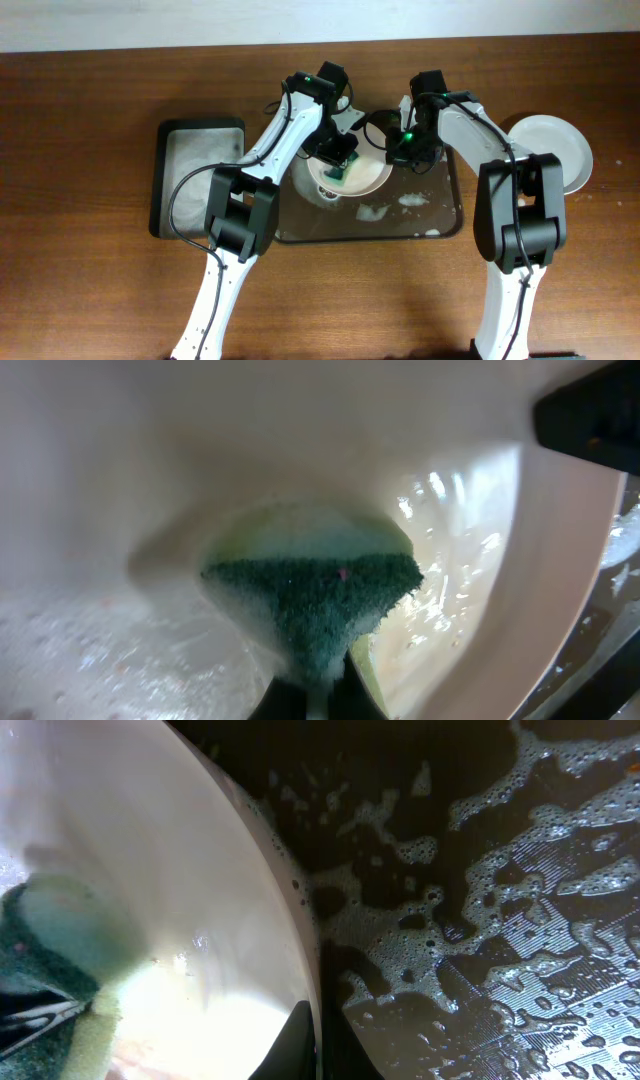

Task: Clean dirty plates on tray and stack at the side
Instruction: 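Keep scrubbing the plate interior with the sponge while right gripper holds rim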

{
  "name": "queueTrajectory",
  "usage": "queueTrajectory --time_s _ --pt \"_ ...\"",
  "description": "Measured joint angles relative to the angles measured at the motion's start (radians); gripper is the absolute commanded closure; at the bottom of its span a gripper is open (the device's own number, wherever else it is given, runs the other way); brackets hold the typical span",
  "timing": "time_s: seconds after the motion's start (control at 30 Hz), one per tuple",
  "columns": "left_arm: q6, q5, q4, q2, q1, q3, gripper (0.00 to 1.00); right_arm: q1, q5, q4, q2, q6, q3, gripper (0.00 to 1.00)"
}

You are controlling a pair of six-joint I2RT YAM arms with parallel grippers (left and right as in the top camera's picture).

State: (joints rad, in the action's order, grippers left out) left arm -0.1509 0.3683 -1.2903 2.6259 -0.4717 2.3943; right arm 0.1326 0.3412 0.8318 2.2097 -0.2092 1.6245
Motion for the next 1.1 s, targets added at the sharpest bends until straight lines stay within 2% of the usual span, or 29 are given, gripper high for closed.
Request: queueTrajectory --time_s 0.07,0.17,0.37,0.67,0.77,0.93,1.1 --pt "-0.006 0.015 0.026 0.000 0.000 -0.005 0.99 0.000 0.000 0.000 0.000 0.000 0.000 0.96" --pt "0.061 -0.018 0.083 0.000 -0.005 -0.006 0.99 0.000 0.000 0.000 0.000 0.000 0.000 0.96" --pt "0.270 -0.198 0.180 -0.004 -0.027 -0.006 0.99 0.000 0.000 -0.004 0.000 -0.001 0.000 0.96" --pt "0.461 -0.478 0.252 -0.004 -0.035 -0.005 0.99 0.000 0.003 -0.007 0.000 -0.001 0.000 0.96" --pt "0.485 -0.532 0.231 -0.004 -0.039 -0.004 0.99 0.000 0.008 -0.009 0.000 -0.001 0.000 0.96" --pt "0.497 -0.585 0.072 -0.005 -0.039 0.007 0.99 0.010 0.023 -0.007 0.000 0.000 0.000 0.96" --pt "0.492 -0.529 -0.057 -0.008 -0.037 0.011 0.99 0.015 0.025 0.002 0.000 0.004 0.000 0.96"
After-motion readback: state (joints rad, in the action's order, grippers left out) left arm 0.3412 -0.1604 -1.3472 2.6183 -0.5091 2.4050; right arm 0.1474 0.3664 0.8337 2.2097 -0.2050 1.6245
